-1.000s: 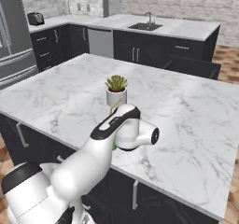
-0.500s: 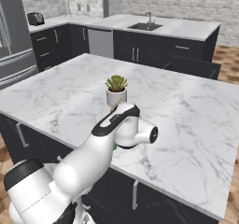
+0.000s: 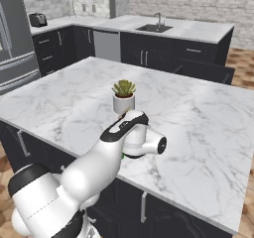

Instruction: Pick up the straw from the right drawer and put it inside the smoothie cup.

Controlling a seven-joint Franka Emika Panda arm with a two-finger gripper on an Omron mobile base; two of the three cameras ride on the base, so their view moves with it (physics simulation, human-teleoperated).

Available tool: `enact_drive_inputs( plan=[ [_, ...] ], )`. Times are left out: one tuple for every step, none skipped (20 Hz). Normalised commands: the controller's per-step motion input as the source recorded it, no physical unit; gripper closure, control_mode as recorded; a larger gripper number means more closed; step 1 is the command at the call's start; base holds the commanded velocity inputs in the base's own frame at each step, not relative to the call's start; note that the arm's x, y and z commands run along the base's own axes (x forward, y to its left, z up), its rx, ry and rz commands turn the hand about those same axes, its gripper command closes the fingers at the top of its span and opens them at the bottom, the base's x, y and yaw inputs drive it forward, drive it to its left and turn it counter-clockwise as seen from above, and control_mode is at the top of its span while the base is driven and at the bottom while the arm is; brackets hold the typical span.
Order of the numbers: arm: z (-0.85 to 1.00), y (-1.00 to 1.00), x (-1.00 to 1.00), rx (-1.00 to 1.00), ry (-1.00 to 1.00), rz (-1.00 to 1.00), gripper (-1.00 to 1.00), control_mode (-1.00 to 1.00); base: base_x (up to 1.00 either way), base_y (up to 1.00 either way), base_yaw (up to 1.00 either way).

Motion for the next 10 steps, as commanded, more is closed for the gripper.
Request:
enact_drive_inputs(
  plan=[
    [-0.14,0.00,0.00,0.00,-0.01,0.00,1.00,-1.00,0.00,0.00,0.00],
    [-0.14,0.00,0.00,0.00,-0.01,0.00,1.00,-1.00,0.00,0.00,0.00],
    [-0.17,0.00,0.00,0.00,-0.01,0.00,1.00,-1.00,0.00,0.00,0.00],
    [-0.19,0.00,0.00,0.00,-0.01,0.00,1.00,-1.00,0.00,0.00,0.00],
    [-0.19,0.00,0.00,0.00,-0.01,0.00,1.00,-1.00,0.00,0.00,0.00],
    [-0.17,0.00,0.03,0.00,-0.01,0.00,1.00,-1.00,0.00,0.00,0.00],
    [-0.14,0.00,0.08,0.00,-0.01,0.00,1.00,-1.00,0.00,0.00,0.00],
    [-0.10,0.00,0.19,0.00,-0.02,0.00,1.00,-1.00,0.00,0.00,0.00],
    [-0.04,0.00,0.21,0.00,-0.02,-0.01,1.00,-1.00,0.00,0.00,0.00],
    [0.00,0.00,0.27,0.00,-0.02,-0.03,1.00,-1.00,0.00,0.00,0.00]
  ],
)
